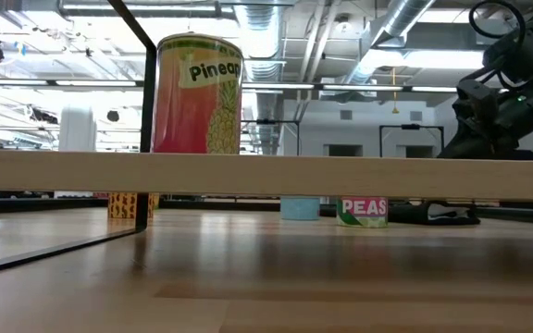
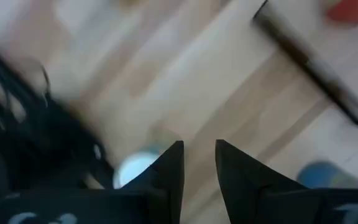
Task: Pick and place cans onto a shelf
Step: Put the canned carrots on the shelf
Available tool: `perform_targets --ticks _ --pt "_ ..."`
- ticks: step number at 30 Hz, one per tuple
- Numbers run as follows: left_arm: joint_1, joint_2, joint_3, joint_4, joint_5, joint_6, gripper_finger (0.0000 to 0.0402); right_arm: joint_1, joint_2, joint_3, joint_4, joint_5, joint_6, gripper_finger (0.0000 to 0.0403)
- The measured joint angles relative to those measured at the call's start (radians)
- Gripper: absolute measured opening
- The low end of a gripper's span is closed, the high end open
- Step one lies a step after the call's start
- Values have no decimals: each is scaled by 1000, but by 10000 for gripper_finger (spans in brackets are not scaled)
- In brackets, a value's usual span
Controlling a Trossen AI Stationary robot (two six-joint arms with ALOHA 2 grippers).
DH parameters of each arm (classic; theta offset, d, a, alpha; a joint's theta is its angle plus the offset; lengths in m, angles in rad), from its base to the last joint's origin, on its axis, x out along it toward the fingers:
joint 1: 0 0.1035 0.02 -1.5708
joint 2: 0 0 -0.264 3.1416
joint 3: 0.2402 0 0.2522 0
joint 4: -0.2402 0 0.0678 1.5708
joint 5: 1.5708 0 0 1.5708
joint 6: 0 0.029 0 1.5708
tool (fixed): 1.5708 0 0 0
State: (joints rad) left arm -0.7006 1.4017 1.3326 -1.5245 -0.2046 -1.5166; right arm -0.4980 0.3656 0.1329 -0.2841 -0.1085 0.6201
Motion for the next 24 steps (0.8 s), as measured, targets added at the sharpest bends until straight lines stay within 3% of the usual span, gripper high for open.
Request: perform_targets --ticks 6,11,19,24 --pt "0 -90 -192 167 146 -120 79 0 0 0 0 0 0 33" --pt "-11 -101 -238 169 93 -262 79 0 0 0 0 1 0 33" --pt "-47 -92 -303 188 215 -360 79 0 1 0 0 3 0 33" --pt "-74 -92 -304 218 179 -413 79 0 1 0 0 4 -3 33"
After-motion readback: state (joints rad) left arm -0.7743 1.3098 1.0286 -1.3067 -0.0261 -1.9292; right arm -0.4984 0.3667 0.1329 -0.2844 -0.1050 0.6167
